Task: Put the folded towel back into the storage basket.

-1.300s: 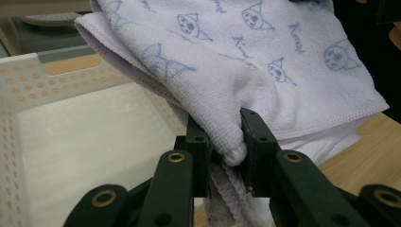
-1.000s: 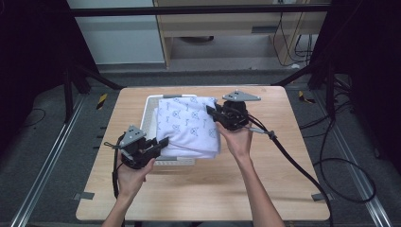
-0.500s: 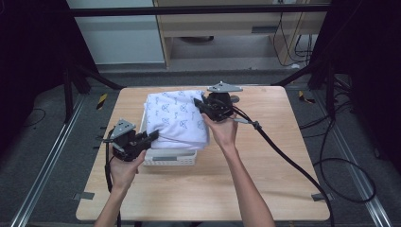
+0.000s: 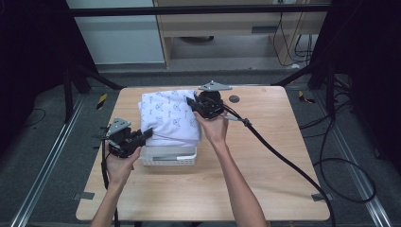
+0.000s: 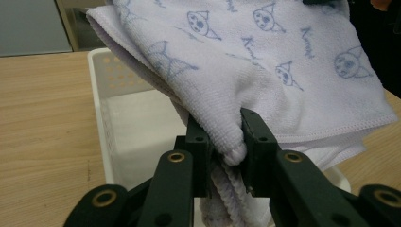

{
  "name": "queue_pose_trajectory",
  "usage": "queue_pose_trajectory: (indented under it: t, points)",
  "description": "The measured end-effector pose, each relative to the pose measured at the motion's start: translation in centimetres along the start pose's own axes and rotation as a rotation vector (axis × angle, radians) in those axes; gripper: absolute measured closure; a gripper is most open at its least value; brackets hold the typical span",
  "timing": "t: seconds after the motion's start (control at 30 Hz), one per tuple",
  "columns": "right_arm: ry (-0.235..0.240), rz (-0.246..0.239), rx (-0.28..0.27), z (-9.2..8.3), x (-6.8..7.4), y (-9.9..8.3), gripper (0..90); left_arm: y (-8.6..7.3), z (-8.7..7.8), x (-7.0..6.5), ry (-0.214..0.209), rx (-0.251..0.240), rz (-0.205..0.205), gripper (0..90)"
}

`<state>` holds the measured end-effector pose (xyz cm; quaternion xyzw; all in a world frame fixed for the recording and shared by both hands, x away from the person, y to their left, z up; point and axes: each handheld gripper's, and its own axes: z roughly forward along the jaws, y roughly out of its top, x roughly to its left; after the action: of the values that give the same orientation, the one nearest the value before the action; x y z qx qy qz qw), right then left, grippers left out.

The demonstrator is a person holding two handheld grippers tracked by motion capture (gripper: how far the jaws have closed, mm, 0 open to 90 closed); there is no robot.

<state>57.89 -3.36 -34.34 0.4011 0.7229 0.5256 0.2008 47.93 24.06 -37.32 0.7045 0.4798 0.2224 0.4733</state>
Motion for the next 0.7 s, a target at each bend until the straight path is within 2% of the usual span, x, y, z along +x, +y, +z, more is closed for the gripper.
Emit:
queue_pose_trajectory:
  t: [0.2, 0.37, 0.7]
  points:
    - [0.006, 0.003, -0.002, 0.8, -0.1, -0.3, 74.0, -0.1, 0.2, 0.6, 0.01, 0.0, -0.005, 74.8]
    - [0.003, -0.013, 0.007, 1.8, 0.2, -0.6, 74.0, -0.5, 0.7, 1.1, 0.028, 0.014, -0.007, 74.8]
    - [-0.001, -0.016, 0.042, 3.7, 0.3, -1.5, 73.9, -1.2, 1.4, 2.2, 0.042, 0.045, -0.012, 74.9]
